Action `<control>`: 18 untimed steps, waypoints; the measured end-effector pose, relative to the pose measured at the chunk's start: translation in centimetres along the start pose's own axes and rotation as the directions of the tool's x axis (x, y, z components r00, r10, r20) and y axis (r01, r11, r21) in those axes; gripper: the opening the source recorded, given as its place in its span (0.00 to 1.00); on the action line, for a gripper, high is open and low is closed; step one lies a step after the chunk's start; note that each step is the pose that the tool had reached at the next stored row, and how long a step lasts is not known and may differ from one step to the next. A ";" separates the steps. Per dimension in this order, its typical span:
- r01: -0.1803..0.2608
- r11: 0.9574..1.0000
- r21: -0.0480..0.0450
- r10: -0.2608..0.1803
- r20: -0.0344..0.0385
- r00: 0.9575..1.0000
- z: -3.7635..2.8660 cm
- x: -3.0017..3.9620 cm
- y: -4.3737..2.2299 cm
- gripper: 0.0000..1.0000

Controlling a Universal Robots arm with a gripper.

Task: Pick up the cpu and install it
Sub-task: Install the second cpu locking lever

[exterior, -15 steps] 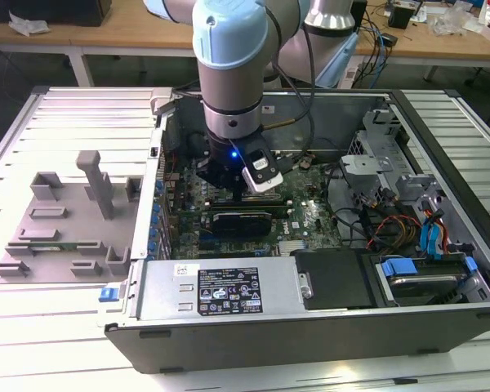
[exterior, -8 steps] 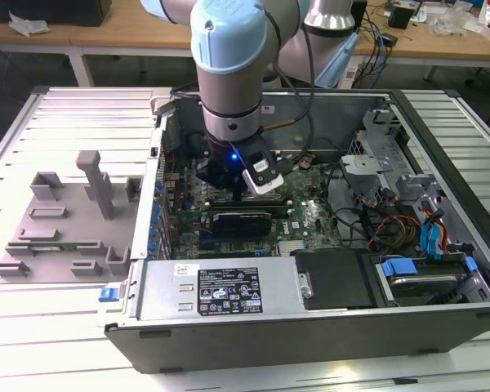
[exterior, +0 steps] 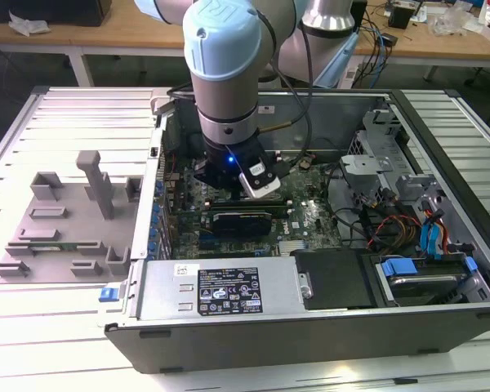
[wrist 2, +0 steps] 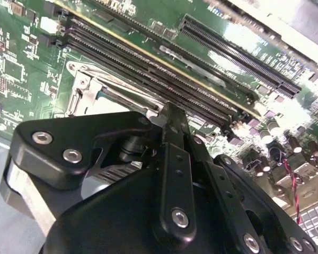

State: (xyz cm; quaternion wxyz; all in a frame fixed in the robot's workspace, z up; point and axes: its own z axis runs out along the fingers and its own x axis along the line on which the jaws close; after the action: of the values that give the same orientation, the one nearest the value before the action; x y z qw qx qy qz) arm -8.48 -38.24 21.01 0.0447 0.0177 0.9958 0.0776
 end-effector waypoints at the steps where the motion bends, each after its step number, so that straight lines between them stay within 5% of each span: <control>1: 0.000 1.000 0.000 0.000 -0.001 1.000 -0.02 0.00 -0.09 0.11; 6: 0.000 1.000 0.000 0.000 -0.003 1.000 -0.08 -0.02 -0.40 0.11; 9: 0.058 0.998 -0.005 -0.058 -0.012 0.998 -0.06 -0.02 -0.40 0.11; 11: 0.153 0.988 -0.015 -0.154 -0.026 0.988 -0.03 -0.01 -0.41 0.11; 14: 0.193 0.981 -0.020 -0.194 -0.032 0.980 0.15 0.00 -0.44 0.11; 18: 0.196 0.980 -0.033 -0.197 -0.030 0.980 0.58 0.04 -0.57 0.11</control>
State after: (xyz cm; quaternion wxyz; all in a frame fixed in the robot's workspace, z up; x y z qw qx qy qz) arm -8.49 -38.71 20.35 0.0362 -0.0828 0.9920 0.0879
